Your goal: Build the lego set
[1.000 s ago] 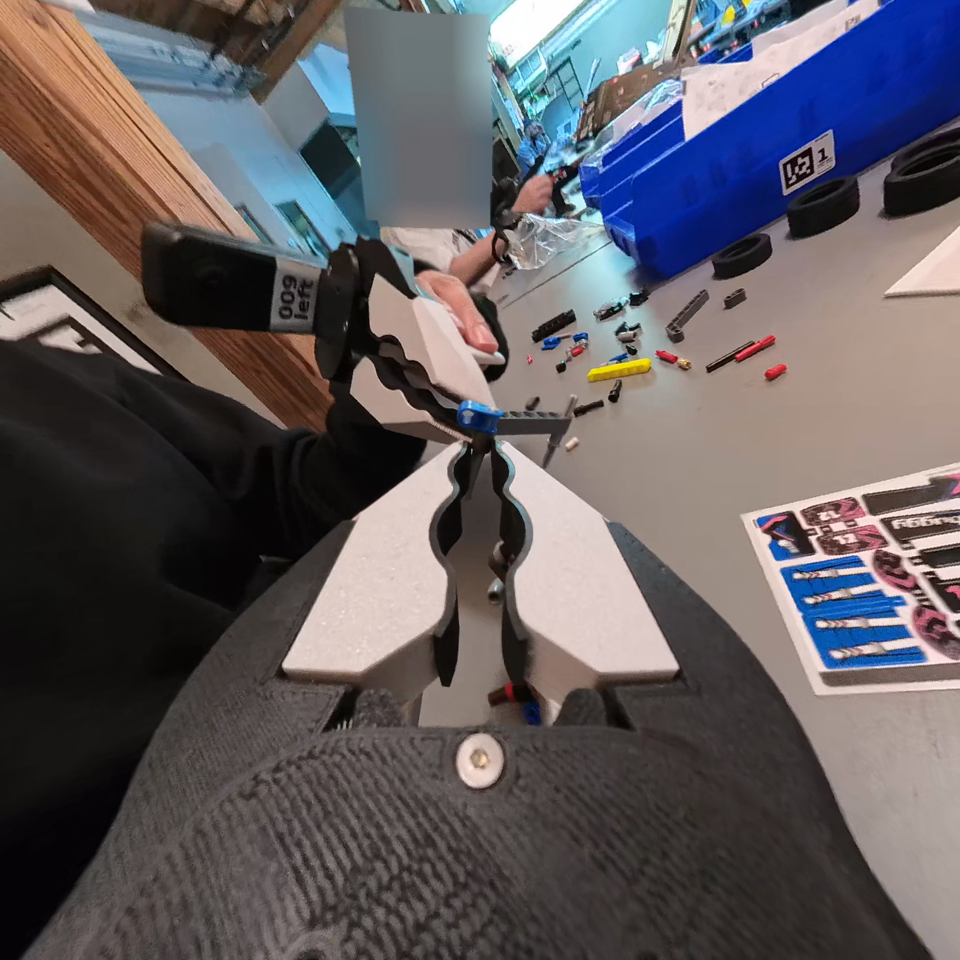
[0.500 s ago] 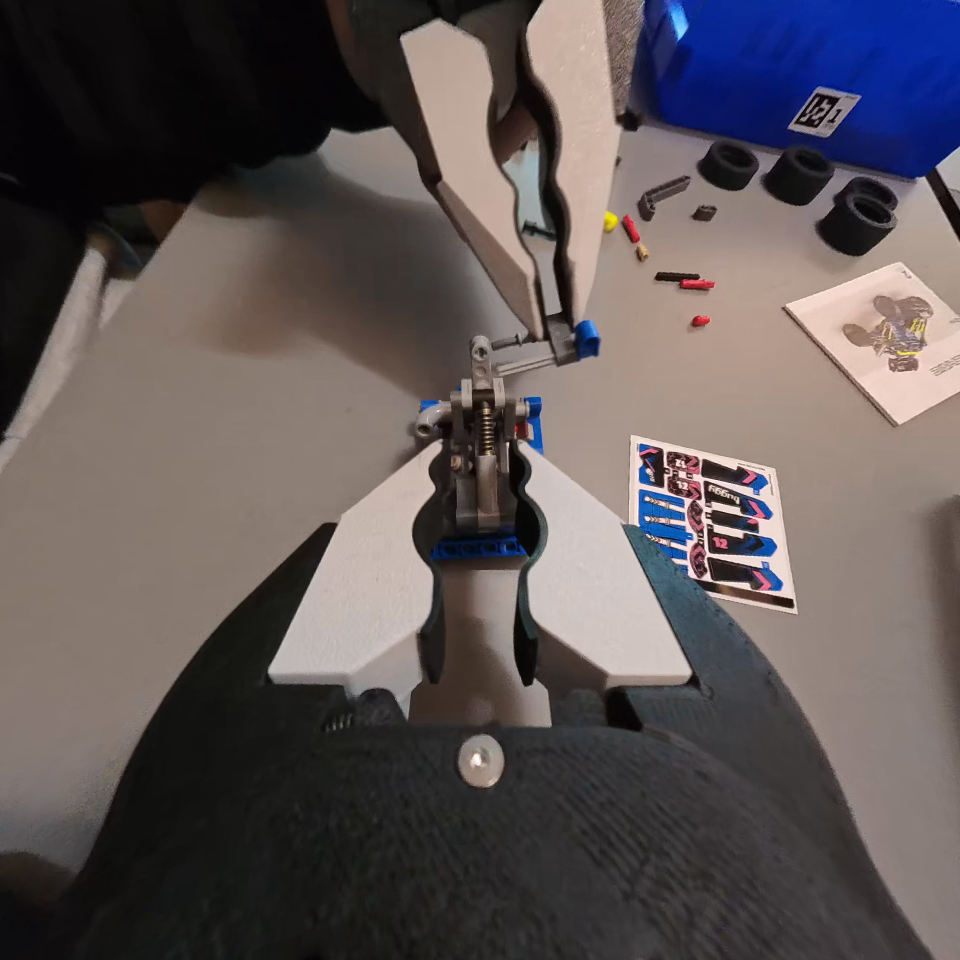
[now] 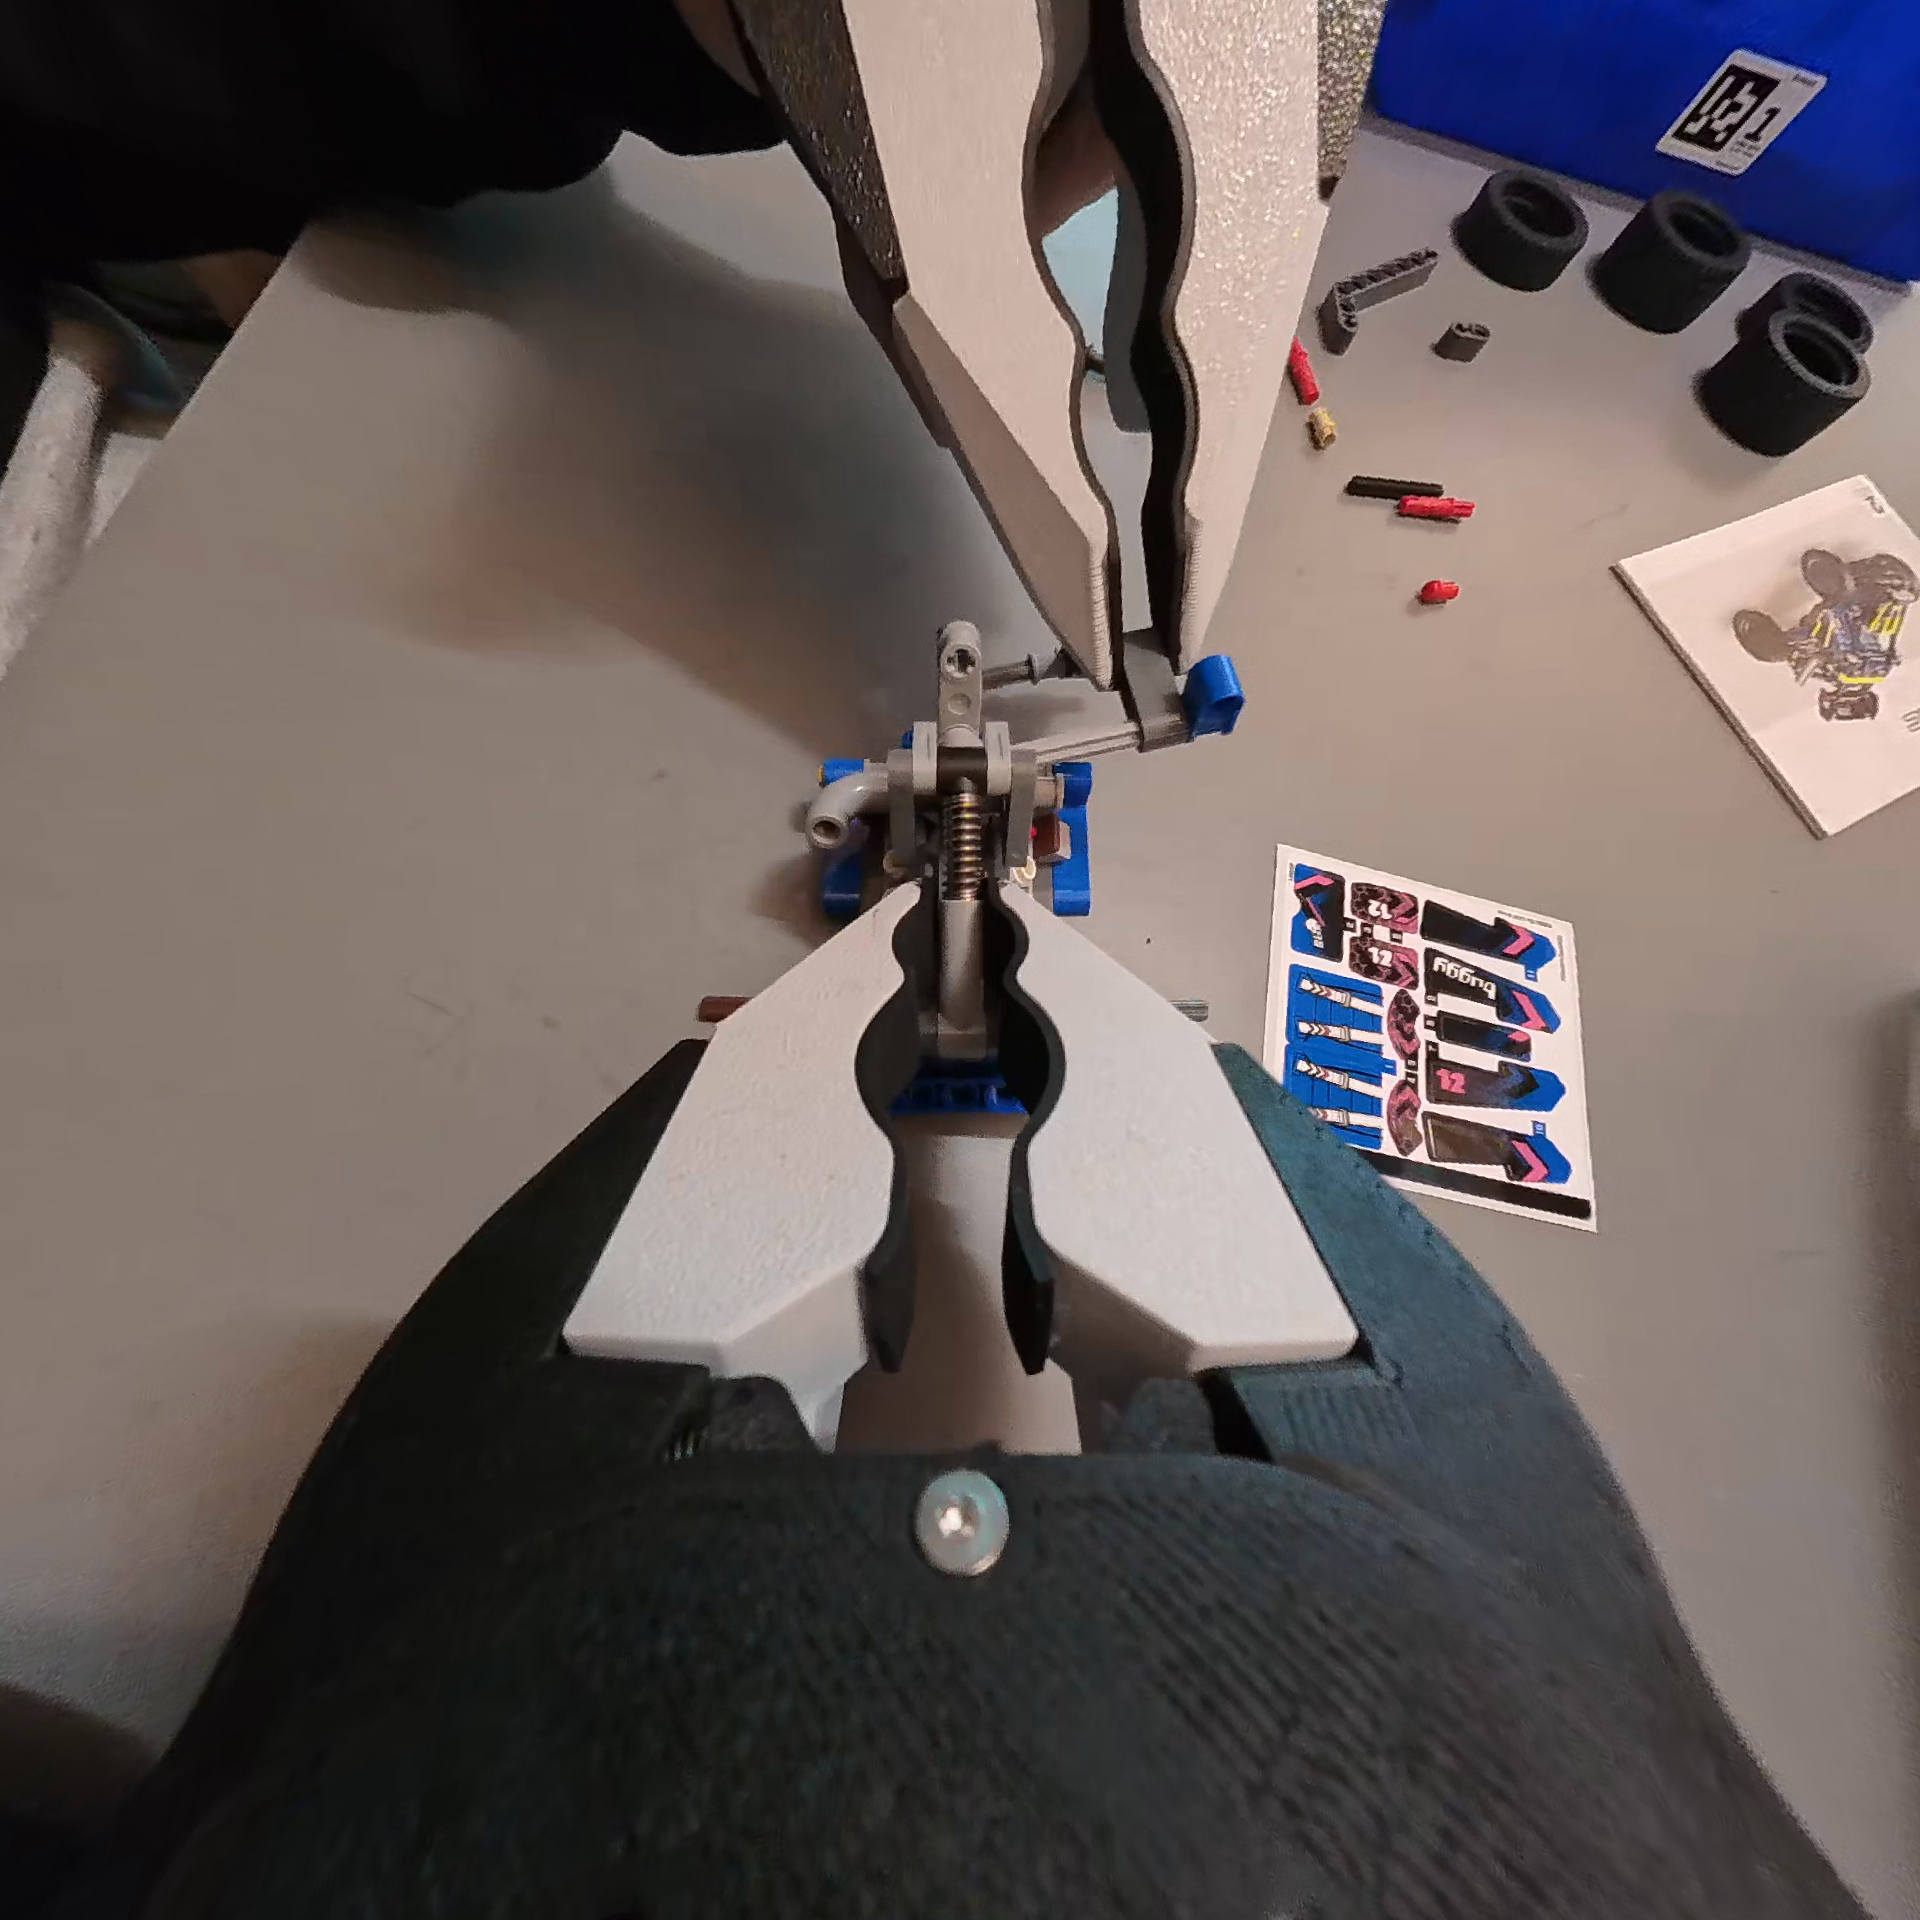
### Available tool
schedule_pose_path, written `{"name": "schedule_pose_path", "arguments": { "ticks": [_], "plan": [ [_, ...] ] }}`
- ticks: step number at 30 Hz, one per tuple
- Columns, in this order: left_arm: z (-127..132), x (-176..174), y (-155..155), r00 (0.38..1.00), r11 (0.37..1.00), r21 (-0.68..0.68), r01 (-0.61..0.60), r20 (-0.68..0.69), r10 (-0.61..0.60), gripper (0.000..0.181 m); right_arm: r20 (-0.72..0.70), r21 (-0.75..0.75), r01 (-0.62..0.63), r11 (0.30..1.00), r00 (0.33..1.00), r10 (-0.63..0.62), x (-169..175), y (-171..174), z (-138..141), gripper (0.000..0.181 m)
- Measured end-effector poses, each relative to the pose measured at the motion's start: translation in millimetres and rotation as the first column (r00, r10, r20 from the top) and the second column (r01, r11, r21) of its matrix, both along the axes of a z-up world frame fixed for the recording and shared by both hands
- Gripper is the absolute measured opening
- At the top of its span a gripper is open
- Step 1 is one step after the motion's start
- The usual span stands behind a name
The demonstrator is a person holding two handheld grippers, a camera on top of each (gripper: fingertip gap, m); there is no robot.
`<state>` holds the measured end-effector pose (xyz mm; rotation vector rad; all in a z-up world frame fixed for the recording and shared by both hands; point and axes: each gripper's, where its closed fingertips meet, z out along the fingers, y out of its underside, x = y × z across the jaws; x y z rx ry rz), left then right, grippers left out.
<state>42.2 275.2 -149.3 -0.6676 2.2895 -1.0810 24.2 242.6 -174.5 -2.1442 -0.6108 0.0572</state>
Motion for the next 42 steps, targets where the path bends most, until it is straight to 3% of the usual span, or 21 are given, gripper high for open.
{"name": "schedule_pose_path", "arguments": {
  "ticks": [7, 20, 28, 33, 42],
  "plan": [
    [0.4, -0.7, 0.3, 1.0, 1.0, -0.003, 0.021, 0.01, -0.021, 0.005, -0.019, 0.019, -0.018, 1.0, 1.0, 0.019, -0.3, 0.1, 0.2, 0.006],
    [-6.0, -0.2, 2.2, 0.996, 0.983, -0.174, 0.053, -0.058, -0.064, 0.005, -0.096, 0.069, -0.026, 0.997, 0.995, 0.032, -0.5, 2.8, 1.2, 0.006],
    [-5.9, -1.6, 3.1, 0.994, 0.989, -0.148, 0.018, -0.106, -0.034, 0.005, -0.088, 0.068, -0.028, 0.997, 0.996, 0.034, -0.7, 3.0, 1.2, 0.006],
    [-2.9, -1.1, 3.1, 0.996, 0.993, -0.111, 0.036, -0.074, -0.044, 0.005, -0.079, 0.075, -0.035, 0.997, 0.996, 0.041, -0.5, 3.5, 1.2, 0.006],
    [-4.6, -0.4, 1.3, 0.993, 0.967, -0.236, 0.099, -0.032, -0.11, 0.005, -0.088, 0.095, -0.049, 0.994, 0.994, 0.057, -0.2, 3.5, 1.5, 0.006]
  ]
}}
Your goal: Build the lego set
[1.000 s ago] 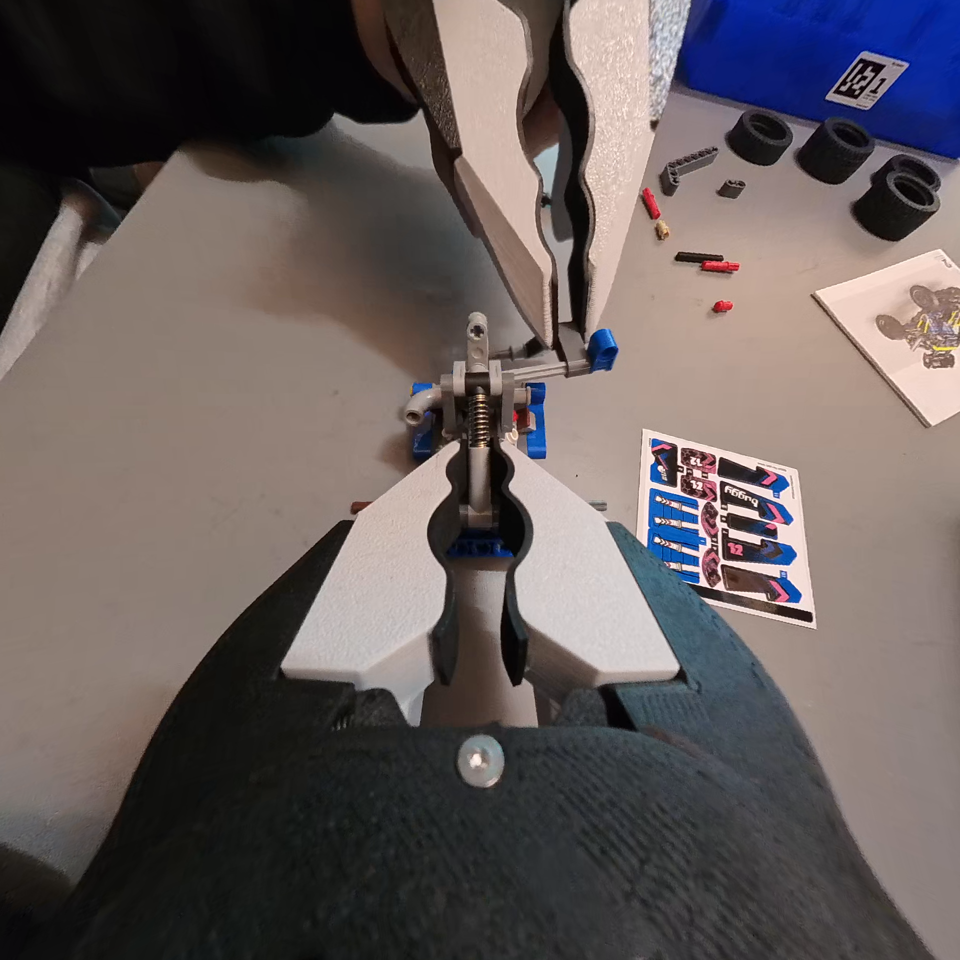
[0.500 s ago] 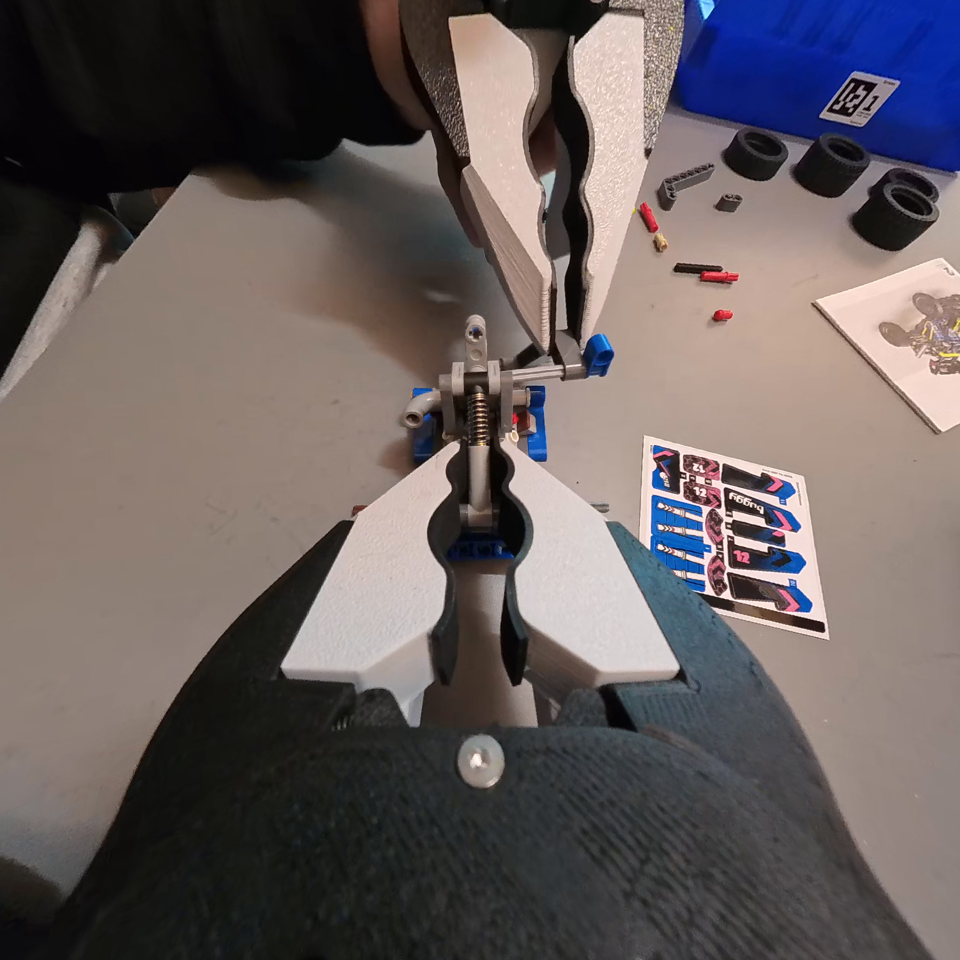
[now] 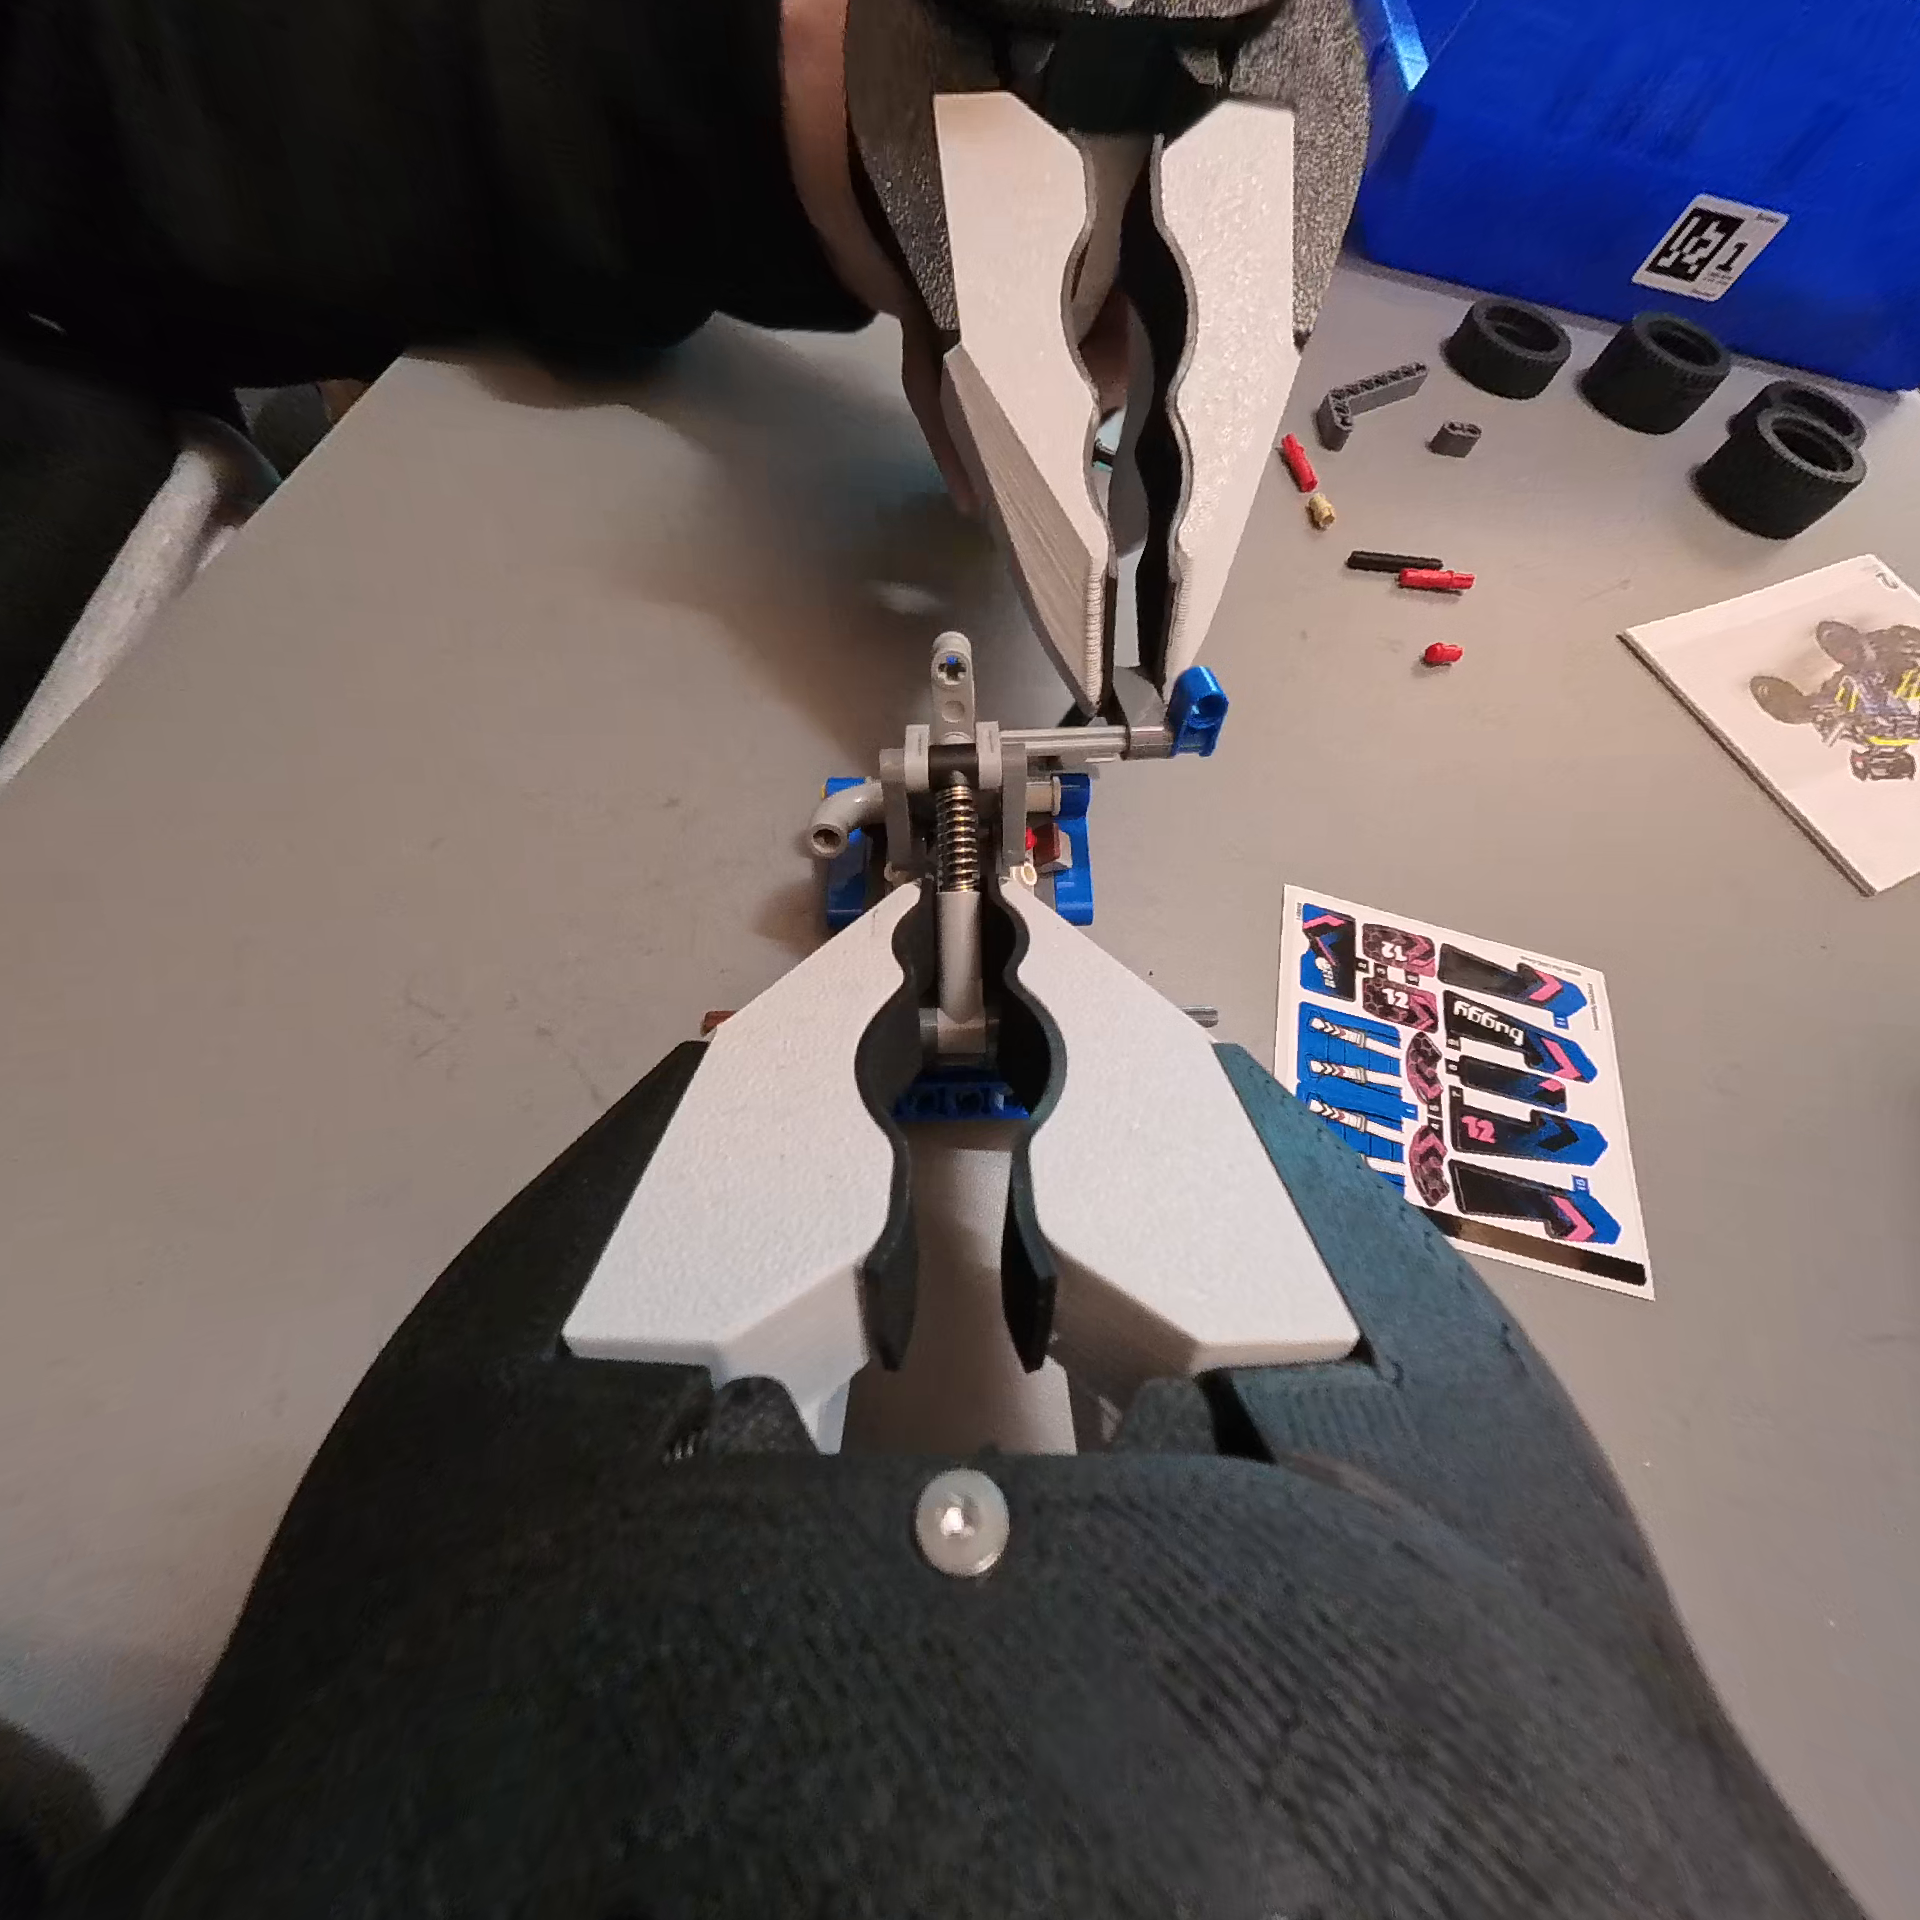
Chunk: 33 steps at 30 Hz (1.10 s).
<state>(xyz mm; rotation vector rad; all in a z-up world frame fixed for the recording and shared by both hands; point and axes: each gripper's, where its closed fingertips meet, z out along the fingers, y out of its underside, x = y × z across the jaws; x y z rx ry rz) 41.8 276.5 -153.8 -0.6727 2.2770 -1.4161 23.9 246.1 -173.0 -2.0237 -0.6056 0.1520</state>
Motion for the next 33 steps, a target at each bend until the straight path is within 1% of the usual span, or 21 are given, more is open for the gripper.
{"name": "schedule_pose_path", "arguments": {
  "ticks": [9, 12, 15, 18, 22, 25, 33],
  "plan": [
    [2.4, 0.0, -3.6, 1.0, 0.999, -0.047, 0.005, -0.008, -0.005, 0.005, -0.023, 0.005, -0.008, 1.0, 1.0, 0.008, 0.4, -0.9, 2.6, 0.006],
    [10.9, -0.5, -5.3, 1.0, 0.995, -0.1, 0.012, 0.011, -0.011, 0.005, -0.075, 0.033, -0.013, 0.999, 0.997, 0.016, -1.2, -2.0, 10.3, 0.006],
    [13.4, -1.0, -5.2, 1.0, 0.996, -0.092, 0.013, 0.027, -0.011, 0.004, -0.119, 0.038, -0.016, 0.999, 0.993, 0.02, -3.1, -2.2, 14.4, 0.006],
    [14.8, -1.4, -4.2, 1.0, 0.989, -0.149, 0.0, -0.031, -0.005, 0.005, -0.178, 0.024, -0.007, 1.0, 0.984, 0.011, -3.7, -1.6, 16.9, 0.006],
    [20.0, -3.1, -3.9, 0.999, 0.982, -0.186, 0.009, -0.037, -0.016, 0.005, -0.259, 0.028, -0.002, 1.0, 0.966, 0.009, -5.9, -0.7, 23.8, 0.006],
    [22.4, -5.0, -4.5, 0.996, 0.968, -0.249, 0.014, -0.084, -0.036, 0.005, -0.294, 0.033, -0.01, 0.999, 0.956, 0.019, -7.9, -0.8, 27.1, 0.006],
    [26.3, -8.9, -5.5, 0.99, 0.949, -0.314, 0.031, -0.119, -0.071, 0.005, -0.349, 0.043, -0.028, 0.999, 0.936, 0.041, -11.7, -1.0, 32.0, 0.006]
  ]
}}
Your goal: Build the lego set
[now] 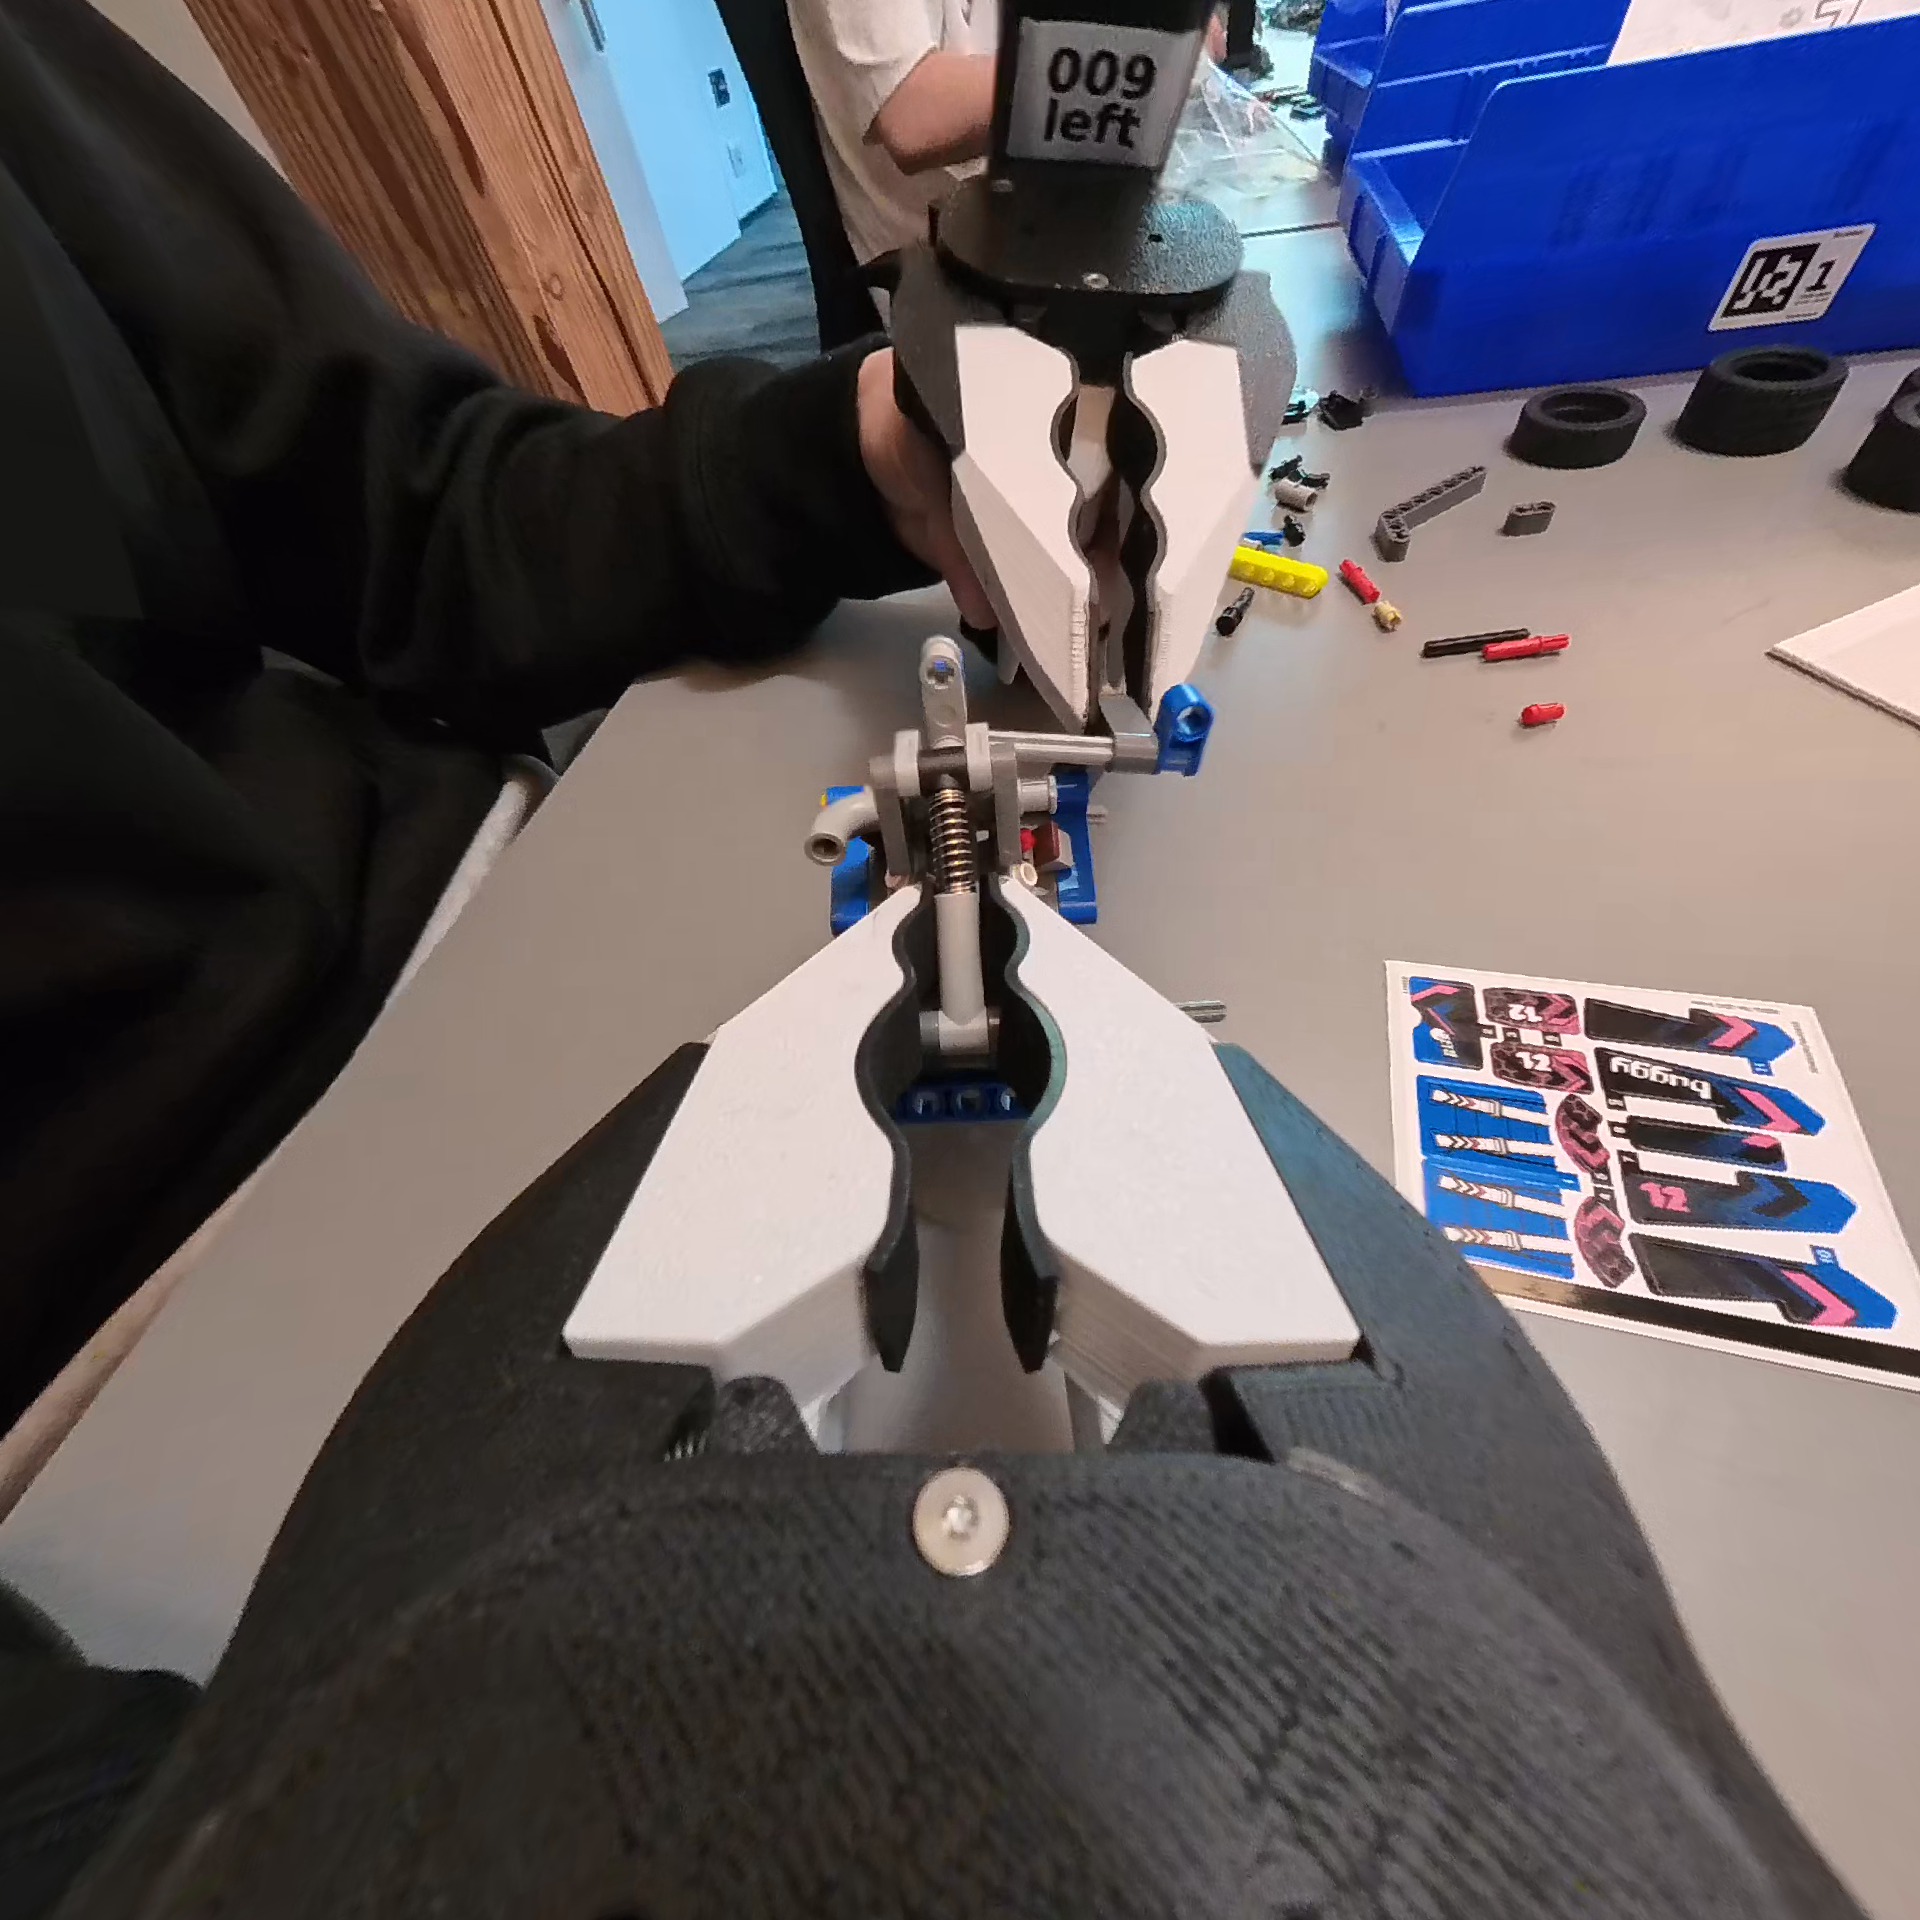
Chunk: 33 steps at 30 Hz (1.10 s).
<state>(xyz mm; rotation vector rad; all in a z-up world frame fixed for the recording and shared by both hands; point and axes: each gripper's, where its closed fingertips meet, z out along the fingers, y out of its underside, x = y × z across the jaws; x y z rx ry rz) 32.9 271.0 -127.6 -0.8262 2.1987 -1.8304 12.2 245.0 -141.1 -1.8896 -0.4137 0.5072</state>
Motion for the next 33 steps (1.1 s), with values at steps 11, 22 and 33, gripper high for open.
{"name": "schedule_pose_path", "arguments": {
  "ticks": [11, 22, 33],
  "plan": [
    [4.8, 1.9, 1.4, 0.999, 1.0, 0.007, -0.019, 0.035, 0.018, 0.005, -0.105, -0.016, 0.002, 1.0, 0.994, -0.004, -1.1, 1.1, 5.2, 0.006],
    [1.6, 1.1, 3.5, 0.988, 0.992, -0.125, -0.011, -0.156, -0.009, 0.005, -0.23, -0.047, -0.005, 0.999, 0.973, -0.006, -3.6, 2.7, 8.8, 0.006],
    [6.4, 0.5, 4.6, 0.997, 0.995, -0.102, -0.005, -0.078, -0.003, 0.005, -0.204, -0.023, 0.0, 1.0, 0.979, -0.004, -4.6, 3.5, 10.6, 0.006]
  ]
}}
